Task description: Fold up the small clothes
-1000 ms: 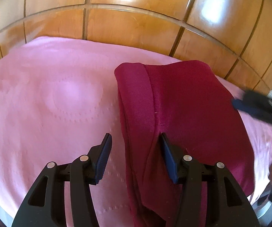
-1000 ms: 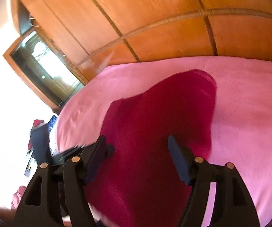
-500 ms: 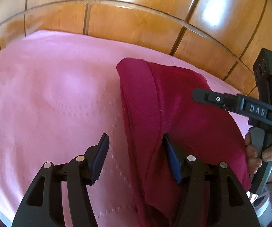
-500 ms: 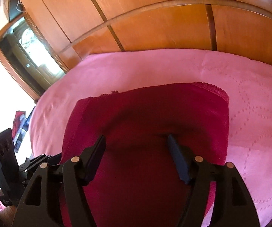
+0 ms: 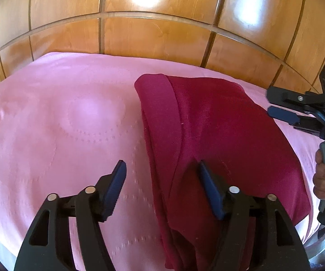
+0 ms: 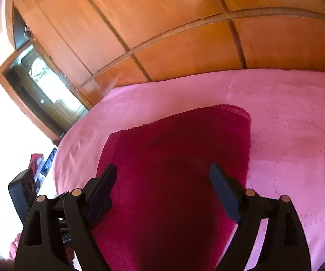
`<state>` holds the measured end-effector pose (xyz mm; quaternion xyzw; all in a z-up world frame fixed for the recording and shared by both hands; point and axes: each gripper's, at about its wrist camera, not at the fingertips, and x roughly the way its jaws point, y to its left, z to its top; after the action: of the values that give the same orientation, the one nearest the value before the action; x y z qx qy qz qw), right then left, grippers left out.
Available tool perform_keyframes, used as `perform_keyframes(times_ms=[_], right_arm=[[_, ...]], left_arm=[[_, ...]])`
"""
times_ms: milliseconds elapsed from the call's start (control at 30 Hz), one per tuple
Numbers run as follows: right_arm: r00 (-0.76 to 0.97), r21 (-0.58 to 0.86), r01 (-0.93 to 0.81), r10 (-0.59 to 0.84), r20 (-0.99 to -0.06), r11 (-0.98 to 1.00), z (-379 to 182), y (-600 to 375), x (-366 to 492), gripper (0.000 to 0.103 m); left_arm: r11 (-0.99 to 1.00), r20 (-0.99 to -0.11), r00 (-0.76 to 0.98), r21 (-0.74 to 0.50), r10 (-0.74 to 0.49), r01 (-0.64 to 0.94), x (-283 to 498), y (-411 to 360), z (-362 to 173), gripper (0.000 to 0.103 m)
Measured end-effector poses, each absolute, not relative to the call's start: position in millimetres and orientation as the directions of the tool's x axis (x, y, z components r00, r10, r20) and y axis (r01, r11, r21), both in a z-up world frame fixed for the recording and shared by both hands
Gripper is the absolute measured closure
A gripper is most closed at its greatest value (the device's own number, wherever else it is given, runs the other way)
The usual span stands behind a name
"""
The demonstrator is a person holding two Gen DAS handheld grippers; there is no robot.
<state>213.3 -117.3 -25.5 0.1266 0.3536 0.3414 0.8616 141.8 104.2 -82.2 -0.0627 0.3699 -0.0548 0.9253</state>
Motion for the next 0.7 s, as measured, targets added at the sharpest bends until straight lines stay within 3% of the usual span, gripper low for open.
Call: perform_keyframes(times_ms=[433,700], right_arm=[[0.477,0.586,-0.428,0.723,-0.499,0.688,-49,-150,223,0.012],[0.43,0.663,-0.379,0.757,-0.491,0.645,-67,-164,235,0.011]], left_arm=[[0.977,-0.661,0.725,-0.194,-0.194,0.085,141,112,-89,0.038],[0.935,-0.635,0.704,-0.334,-0.317,0.121,146,134,-102,0.032]])
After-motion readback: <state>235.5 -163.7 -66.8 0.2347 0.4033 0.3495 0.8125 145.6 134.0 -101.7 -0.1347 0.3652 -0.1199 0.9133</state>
